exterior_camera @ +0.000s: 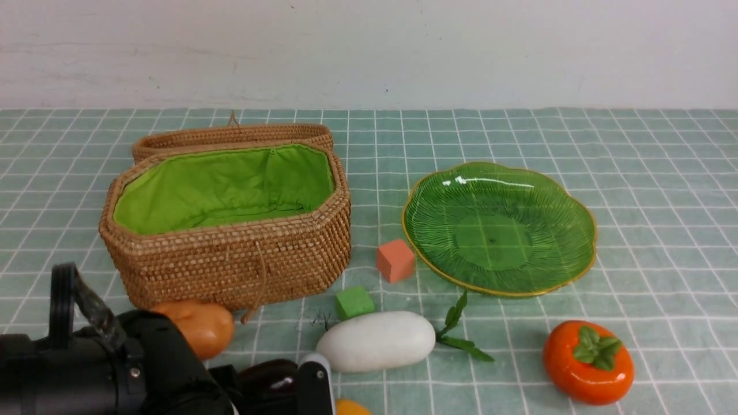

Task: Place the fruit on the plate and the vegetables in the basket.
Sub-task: Grab a lemon with your left arm and place it on the plate on the right

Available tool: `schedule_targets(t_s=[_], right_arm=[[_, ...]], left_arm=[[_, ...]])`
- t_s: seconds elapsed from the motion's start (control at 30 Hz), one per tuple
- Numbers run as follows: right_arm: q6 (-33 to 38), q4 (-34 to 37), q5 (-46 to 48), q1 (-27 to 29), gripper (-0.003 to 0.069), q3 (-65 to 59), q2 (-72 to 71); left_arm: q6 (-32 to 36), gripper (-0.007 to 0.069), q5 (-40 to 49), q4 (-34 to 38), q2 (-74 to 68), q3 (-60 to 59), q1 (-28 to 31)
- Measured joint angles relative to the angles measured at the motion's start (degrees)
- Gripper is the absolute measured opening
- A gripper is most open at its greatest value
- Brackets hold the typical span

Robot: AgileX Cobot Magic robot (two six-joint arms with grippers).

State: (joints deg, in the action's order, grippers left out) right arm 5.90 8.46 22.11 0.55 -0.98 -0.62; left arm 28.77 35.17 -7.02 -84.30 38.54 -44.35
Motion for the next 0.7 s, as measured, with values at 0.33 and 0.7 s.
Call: schedule_targets(t_s=[0.33, 0.7], right_arm=[[0.0, 0.0, 0.0, 0.0, 0.0242, 0.0, 0.0], [0.0, 0.0, 0.0, 0.0, 0.0242, 0.0, 0.0]], left_arm=[[0.3, 0.0573, 8.1, 4.8, 0.2, 6.3, 0.0], [4.4, 0.0573, 19.6, 8.3, -2.7, 32.7, 0.5]])
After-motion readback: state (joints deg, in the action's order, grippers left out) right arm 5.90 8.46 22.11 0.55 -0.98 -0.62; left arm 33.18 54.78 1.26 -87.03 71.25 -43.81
